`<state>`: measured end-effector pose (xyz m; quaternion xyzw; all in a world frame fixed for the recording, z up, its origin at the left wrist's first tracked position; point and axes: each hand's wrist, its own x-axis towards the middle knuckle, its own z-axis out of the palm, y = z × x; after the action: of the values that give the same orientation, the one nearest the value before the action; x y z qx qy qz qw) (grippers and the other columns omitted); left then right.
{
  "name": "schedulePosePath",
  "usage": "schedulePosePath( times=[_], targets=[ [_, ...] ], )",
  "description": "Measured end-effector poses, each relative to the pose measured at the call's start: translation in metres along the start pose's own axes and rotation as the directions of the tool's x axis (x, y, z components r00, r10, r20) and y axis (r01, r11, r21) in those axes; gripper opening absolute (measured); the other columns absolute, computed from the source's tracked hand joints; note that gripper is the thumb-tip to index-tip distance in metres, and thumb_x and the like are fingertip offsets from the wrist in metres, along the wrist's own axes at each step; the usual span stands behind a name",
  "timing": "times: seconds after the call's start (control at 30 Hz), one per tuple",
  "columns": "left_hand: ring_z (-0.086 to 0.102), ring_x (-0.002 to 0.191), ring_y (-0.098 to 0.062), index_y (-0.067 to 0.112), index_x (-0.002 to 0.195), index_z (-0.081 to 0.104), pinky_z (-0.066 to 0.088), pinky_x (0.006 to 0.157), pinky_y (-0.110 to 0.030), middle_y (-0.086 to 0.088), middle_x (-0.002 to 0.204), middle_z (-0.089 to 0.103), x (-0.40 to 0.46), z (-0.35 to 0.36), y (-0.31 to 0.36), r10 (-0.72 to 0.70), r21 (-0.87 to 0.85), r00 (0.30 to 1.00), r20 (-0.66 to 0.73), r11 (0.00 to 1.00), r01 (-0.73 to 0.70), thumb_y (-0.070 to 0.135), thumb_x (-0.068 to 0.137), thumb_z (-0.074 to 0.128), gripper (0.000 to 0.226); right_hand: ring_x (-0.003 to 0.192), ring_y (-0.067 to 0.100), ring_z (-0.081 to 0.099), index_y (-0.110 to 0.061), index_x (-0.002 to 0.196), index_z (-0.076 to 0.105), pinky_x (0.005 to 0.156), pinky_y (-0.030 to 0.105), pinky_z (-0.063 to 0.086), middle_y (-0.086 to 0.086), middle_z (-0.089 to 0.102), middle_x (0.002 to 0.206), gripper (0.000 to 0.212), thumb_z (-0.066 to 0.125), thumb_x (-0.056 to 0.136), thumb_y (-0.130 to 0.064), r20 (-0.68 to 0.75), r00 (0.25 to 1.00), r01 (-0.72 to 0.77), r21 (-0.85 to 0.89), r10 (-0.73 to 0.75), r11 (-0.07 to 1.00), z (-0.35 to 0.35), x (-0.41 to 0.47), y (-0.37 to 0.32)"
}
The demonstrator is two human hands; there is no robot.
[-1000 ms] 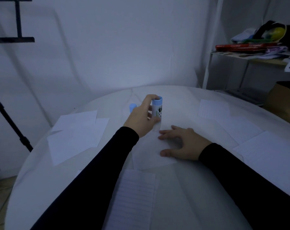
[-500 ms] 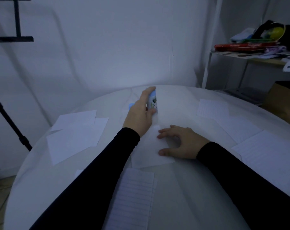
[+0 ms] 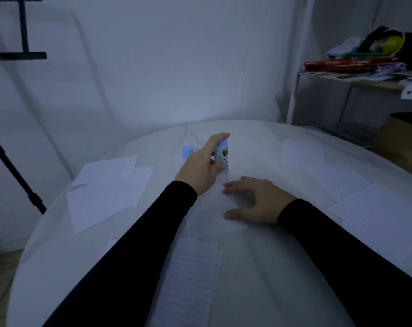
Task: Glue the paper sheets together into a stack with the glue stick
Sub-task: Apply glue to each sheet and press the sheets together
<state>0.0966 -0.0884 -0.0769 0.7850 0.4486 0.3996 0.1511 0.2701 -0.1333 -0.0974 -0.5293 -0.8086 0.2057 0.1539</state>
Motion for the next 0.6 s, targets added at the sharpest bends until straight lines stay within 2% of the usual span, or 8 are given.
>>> schedulePosePath(
  times=[0.13,0.33,0.47,0.6],
  targets=[
    [0.064,0.078,-0.022,0.030,0.140,0.038,0.052,0.079,-0.031,-0.011,0.098,0.066,0.001,-0.001,-0.003,0.020,0.029,1.000,0.020,0.999,-0.020,0.002,0.087,0.059,0.063,0.142,0.004,0.016,-0.046,0.125,0.049,0.118,0.042,0.010,-0.030,0.034,0.144,0.059,0.068,0.072,-0.061,0.017,1.000,-0.004,-0.006,0.004,1.000,-0.001,0.000,-0.001],
    [0.063,0.079,-0.019,0.033,0.139,0.039,0.048,0.076,-0.018,-0.007,0.101,0.065,-0.001,-0.005,-0.003,0.020,0.052,0.999,0.040,0.998,-0.022,0.001,0.087,0.057,0.064,0.143,0.005,0.014,-0.050,0.124,0.049,0.118,0.043,0.008,-0.022,0.034,0.148,0.061,0.068,0.068,-0.065,0.044,0.999,-0.024,0.007,0.024,1.000,0.000,0.003,0.002],
    [0.063,0.076,-0.016,0.034,0.138,0.040,0.044,0.071,-0.008,-0.007,0.099,0.067,-0.005,-0.013,-0.006,-0.002,0.066,1.000,0.019,0.998,0.001,0.003,0.086,0.059,0.063,0.144,0.005,0.013,-0.048,0.124,0.049,0.118,0.044,0.007,-0.026,0.032,0.147,0.059,0.068,0.071,-0.062,0.070,0.997,-0.021,0.001,0.021,1.000,-0.002,0.002,0.000],
    [0.062,0.077,-0.019,0.036,0.138,0.039,0.043,0.071,-0.008,-0.007,0.098,0.068,-0.008,-0.021,-0.005,-0.004,0.096,0.999,0.053,0.995,-0.001,0.004,0.087,0.060,0.063,0.144,0.006,0.011,-0.045,0.128,0.047,0.118,0.045,0.007,-0.026,0.030,0.148,0.058,0.068,0.075,-0.057,0.088,0.996,-0.015,-0.019,0.016,1.000,-0.005,-0.001,-0.005]
  ],
)
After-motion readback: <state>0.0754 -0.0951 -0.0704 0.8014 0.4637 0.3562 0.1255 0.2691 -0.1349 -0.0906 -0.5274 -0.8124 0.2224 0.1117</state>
